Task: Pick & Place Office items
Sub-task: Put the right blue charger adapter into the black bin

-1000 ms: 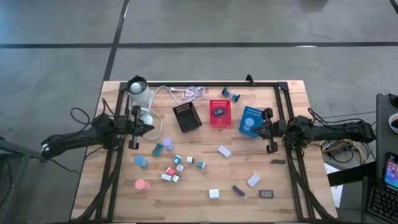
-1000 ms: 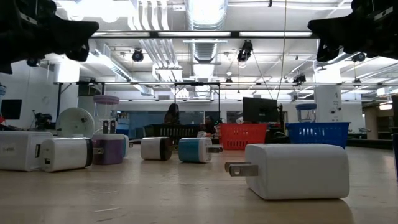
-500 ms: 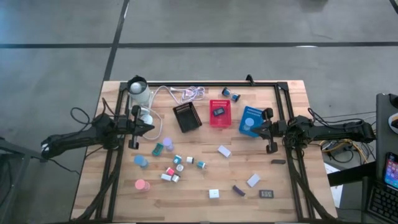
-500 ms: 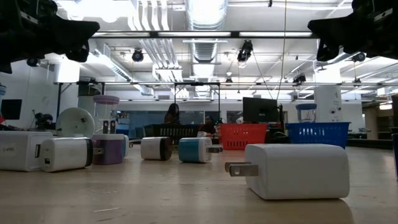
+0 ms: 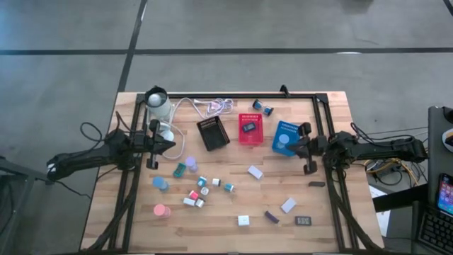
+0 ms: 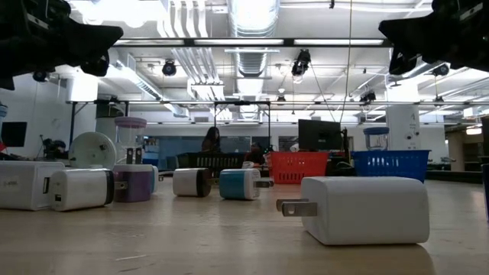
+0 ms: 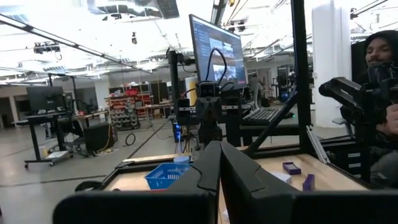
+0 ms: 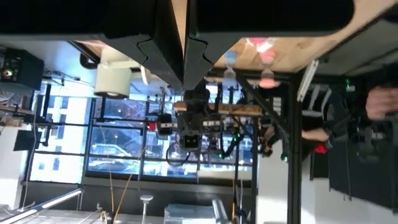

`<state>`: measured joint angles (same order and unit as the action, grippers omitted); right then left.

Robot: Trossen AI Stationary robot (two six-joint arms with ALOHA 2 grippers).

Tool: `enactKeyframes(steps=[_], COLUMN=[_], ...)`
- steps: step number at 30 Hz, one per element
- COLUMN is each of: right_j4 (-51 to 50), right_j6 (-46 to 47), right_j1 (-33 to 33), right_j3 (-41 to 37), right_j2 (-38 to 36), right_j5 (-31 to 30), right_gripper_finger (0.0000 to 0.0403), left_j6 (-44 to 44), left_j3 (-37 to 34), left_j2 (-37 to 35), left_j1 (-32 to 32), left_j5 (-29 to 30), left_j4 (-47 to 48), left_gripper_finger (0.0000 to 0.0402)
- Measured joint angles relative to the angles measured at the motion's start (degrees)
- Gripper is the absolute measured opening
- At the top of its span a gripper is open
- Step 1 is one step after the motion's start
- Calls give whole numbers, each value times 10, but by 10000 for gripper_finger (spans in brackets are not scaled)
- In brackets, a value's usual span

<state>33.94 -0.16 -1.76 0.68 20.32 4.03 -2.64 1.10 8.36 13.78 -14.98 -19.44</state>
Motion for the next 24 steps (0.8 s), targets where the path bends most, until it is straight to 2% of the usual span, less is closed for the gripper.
enactKeyframes(steps=[5,14,18,24], right_j4=[-53,-338,-446,-496], right_j6=[21,72,92,120], right_j1=[0,0,0,0], right_j3=[53,276,376,489], right_j2=[29,201,295,434], right_j5=[-45,-47,-47,-29], right_gripper_finger=[8,14,39,104], left_j6=[13,12,12,9], left_j3=[0,-1,-1,-4], left_j2=[0,0,0,0], left_j1=[0,0,0,0], left_j5=[-1,-1,-1,-1], left_j4=[0,0,0,2], left_gripper_finger=[14,13,13,14])
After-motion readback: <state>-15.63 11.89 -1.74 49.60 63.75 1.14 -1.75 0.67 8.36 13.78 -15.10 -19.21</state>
